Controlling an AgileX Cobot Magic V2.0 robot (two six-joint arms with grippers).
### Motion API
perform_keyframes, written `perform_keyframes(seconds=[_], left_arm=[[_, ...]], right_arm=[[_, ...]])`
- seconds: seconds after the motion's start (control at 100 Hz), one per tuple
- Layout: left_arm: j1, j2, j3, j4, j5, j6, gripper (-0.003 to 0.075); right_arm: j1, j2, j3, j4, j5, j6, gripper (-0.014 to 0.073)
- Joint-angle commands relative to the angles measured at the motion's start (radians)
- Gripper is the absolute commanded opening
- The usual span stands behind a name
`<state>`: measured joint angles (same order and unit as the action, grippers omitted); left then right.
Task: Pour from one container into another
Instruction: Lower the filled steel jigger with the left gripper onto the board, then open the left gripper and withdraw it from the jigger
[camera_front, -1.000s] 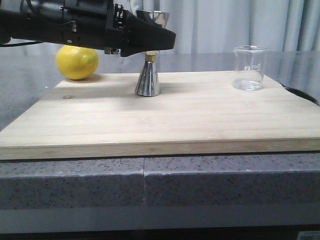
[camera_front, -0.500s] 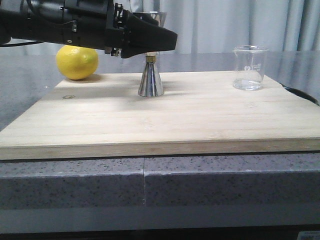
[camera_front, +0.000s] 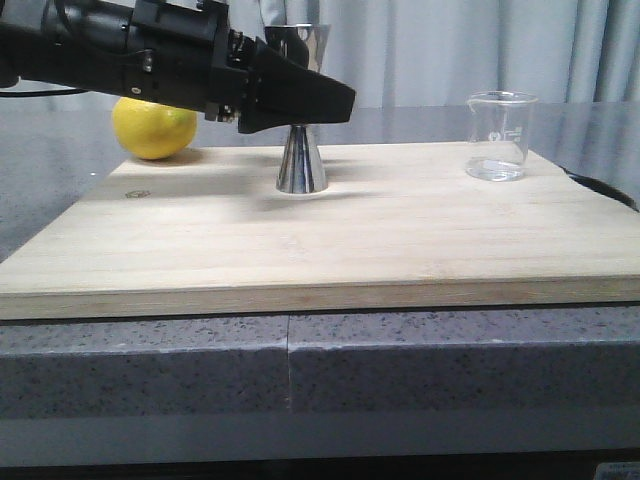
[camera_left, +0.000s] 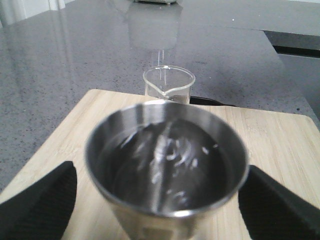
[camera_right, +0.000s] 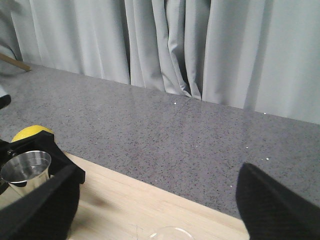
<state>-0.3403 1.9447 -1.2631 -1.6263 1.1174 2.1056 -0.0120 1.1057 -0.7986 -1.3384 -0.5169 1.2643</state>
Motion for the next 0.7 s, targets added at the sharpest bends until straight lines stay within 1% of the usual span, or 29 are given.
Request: perform_keyframes(seconds=[0.0, 0.05, 0.27, 0.38, 0.61, 0.69], left_arm=[[0.002, -0.056, -0.031, -0.008, 0.035, -0.044, 0.0608], [0.002, -0.056, -0.031, 0.012, 0.015, -0.053, 0.0608], [0.016, -0.056, -0.031, 0.016, -0.037, -0.068, 0.0607], [0.031, -0.056, -0.031, 0.018, -0.038, -0.089, 0.0608], [0.043, -0.075, -0.031, 0.080, -0.038, -0.130, 0.0607], [0.043, -0.093, -0.031, 0.109, -0.064, -0.151, 0.0607]], right_arm=[[-0.004, -0.024, -0.027, 0.026, -0.019, 0.001, 0.0579], [-0.004, -0.024, -0.027, 0.026, -0.019, 0.001, 0.0579], [-0.004, -0.024, -0.027, 0.026, -0.022, 0.001, 0.0579], [-0.004, -0.024, -0.027, 0.026, -0.025, 0.001, 0.0579], [-0.004, -0.024, -0.027, 0.026, -0.025, 0.001, 0.0579], [-0.004, -0.024, -0.027, 0.026, -0.025, 0.001, 0.0579]])
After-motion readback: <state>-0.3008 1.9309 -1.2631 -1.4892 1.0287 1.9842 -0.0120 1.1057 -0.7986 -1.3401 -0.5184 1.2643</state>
